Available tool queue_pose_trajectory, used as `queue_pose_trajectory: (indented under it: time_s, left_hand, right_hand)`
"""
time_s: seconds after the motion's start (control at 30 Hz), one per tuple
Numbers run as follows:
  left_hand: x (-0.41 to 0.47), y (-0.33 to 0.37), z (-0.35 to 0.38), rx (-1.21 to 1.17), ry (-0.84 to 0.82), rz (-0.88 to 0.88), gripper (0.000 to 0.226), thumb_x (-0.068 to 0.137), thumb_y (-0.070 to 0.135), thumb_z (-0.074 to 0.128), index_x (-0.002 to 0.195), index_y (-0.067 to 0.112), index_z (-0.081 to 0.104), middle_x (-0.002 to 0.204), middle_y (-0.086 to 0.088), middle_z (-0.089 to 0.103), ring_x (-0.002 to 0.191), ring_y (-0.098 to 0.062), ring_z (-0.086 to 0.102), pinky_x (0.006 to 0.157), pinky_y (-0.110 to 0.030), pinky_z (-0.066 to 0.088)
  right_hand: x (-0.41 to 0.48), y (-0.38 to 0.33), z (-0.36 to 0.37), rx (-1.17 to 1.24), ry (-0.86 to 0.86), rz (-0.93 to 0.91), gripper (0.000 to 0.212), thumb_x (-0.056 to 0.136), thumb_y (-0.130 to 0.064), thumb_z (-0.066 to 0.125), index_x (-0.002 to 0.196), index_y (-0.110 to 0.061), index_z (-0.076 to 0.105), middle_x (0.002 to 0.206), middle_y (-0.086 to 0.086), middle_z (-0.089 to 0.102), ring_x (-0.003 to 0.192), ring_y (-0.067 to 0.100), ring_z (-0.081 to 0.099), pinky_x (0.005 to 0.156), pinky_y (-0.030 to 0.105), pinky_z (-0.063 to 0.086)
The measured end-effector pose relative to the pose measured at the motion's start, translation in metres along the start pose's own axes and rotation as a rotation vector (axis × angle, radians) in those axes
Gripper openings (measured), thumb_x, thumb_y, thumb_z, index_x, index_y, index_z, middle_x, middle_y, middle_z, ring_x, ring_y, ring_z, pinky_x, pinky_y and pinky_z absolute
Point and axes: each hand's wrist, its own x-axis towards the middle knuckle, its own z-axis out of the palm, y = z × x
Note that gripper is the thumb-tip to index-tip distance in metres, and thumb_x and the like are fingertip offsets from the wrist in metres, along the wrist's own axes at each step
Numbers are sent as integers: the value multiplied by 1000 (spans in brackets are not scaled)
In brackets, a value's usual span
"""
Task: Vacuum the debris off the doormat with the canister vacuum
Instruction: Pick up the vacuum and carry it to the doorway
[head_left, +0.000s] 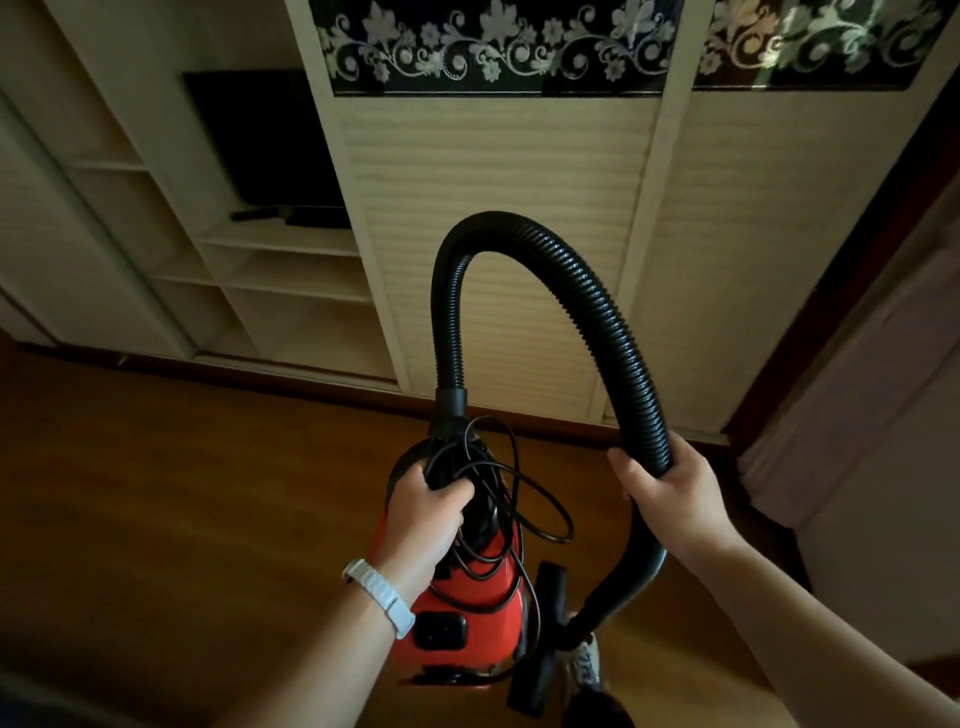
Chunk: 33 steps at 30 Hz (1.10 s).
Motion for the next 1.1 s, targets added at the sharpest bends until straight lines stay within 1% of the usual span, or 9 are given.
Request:
queue_pose_trajectory:
  time_s: [0.17, 0.3, 0.43, 0.53, 0.6, 0.7, 0.83, 0.93, 1.1]
  left_hand:
    - [72, 17, 3, 28, 108, -44, 3, 85, 3, 59, 83, 4, 57, 60, -8, 48, 52, -19, 45, 42, -23, 37]
    - [122, 47, -1, 18, 148, -96, 17, 87, 1, 58, 74, 9, 51, 60, -10, 47, 53, -22, 44, 44, -24, 37]
    - [167, 69, -18, 19, 291, -112, 21, 90, 6, 60, 72, 13, 53, 56, -5, 50, 47, -18, 45, 45, -25, 40]
    - [187, 82, -41, -17, 365, -135, 23, 91, 3, 59, 71, 12, 52, 55, -4, 50, 42, -14, 45, 42, -21, 39]
    - [201, 87, -60, -42, 428, -138, 19, 90, 2, 59, 74, 11, 54, 56, -4, 52, 44, -13, 49, 42, -20, 40]
    - [225, 82, -91, -66, 527, -151, 10, 90, 4, 60, 85, 13, 61, 68, -10, 60, 58, -23, 57, 47, -25, 46]
    - [258, 62, -140, -97, 552, -191, 5, 92, 7, 61, 96, 6, 64, 60, -4, 57, 43, -13, 51, 40, -18, 43]
    - [292, 46, -187, -133, 547, -216, 5, 94, 7, 60, 98, 8, 63, 60, -3, 56, 36, -6, 49, 38, -17, 40]
    - [338, 24, -280, -148, 519, -220, 15, 94, 11, 61, 109, 11, 63, 63, -4, 59, 39, -7, 50, 41, -20, 43]
  right_hand:
    - [108, 6, 40, 67, -170, 18, 17, 89, -28, 71, 86, -17, 58, 69, 5, 59, 59, 16, 55, 54, 28, 48]
    - [192, -5, 69, 45, -294, -12, 20, 90, -33, 70, 82, -20, 56, 68, 3, 59, 58, 13, 56, 51, 21, 45]
    - [264, -27, 103, -11, -391, -75, 21, 91, -36, 68, 83, -21, 56, 70, 2, 61, 60, 15, 58, 47, 11, 40]
    - [293, -48, 137, -38, -452, -128, 22, 91, -32, 67, 80, -18, 56, 71, 6, 62, 59, 14, 57, 44, 8, 39]
    - [306, -63, 163, -45, -492, -147, 19, 92, -28, 68, 82, -18, 56, 72, 7, 61, 58, 14, 57, 43, 8, 39]
    - [325, -83, 205, -58, -543, -166, 16, 91, -29, 69, 84, -22, 56, 75, 7, 64, 59, 14, 58, 47, 15, 40]
    - [345, -102, 267, -78, -578, -187, 19, 89, -32, 71, 81, -24, 55, 74, 6, 63, 59, 17, 58, 51, 23, 44]
    - [359, -121, 321, -92, -578, -189, 21, 88, -33, 71, 80, -22, 56, 73, 6, 64, 59, 18, 59, 51, 26, 45]
    - [365, -166, 423, -78, -581, -169, 19, 88, -32, 71, 84, -19, 58, 76, 7, 64, 63, 20, 60, 55, 29, 46]
